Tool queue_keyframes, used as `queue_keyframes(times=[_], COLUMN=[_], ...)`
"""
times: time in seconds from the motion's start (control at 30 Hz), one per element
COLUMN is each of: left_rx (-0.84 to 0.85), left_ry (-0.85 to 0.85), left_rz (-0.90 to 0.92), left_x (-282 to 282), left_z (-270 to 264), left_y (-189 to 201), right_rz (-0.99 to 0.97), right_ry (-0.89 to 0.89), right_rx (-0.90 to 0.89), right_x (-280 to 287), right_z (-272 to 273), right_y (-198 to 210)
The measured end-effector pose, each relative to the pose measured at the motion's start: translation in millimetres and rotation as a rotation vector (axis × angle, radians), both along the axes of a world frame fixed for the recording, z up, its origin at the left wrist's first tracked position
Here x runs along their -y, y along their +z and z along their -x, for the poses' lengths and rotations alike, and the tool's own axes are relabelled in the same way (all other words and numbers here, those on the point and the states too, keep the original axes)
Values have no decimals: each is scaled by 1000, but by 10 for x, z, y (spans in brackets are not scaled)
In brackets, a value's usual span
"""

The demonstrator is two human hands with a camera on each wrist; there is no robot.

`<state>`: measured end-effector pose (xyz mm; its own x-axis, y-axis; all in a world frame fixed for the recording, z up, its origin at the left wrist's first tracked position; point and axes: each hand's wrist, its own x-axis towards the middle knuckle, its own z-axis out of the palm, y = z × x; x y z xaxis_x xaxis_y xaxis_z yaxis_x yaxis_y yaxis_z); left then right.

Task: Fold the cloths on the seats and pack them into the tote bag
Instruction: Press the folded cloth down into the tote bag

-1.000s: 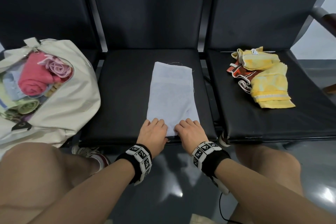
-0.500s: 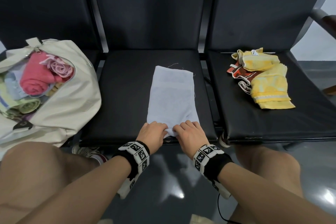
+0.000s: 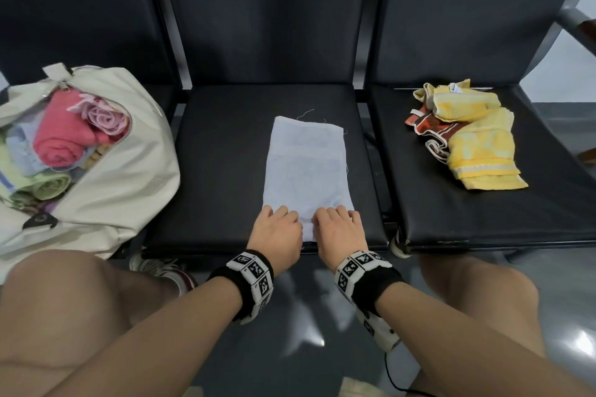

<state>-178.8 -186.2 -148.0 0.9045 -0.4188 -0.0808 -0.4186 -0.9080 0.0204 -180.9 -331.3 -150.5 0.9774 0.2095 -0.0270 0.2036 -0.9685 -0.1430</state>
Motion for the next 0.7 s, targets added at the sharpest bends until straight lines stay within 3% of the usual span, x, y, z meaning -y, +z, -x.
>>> queue_keyframes(times=[0.13, 0.4, 0.7], left_rx=[3, -43, -158], left_ry=[-35, 44, 103], left_rz=[-53, 13, 72], left_x=[1, 50, 11], left_z=[54, 54, -28], left_y=[44, 42, 49], right_rz=[63, 94, 74], right_ry=[55, 125, 195], right_rx=[10, 3, -162], right_x=[-3, 40, 109], right_z=[26, 83, -23], right_y=[0, 47, 109])
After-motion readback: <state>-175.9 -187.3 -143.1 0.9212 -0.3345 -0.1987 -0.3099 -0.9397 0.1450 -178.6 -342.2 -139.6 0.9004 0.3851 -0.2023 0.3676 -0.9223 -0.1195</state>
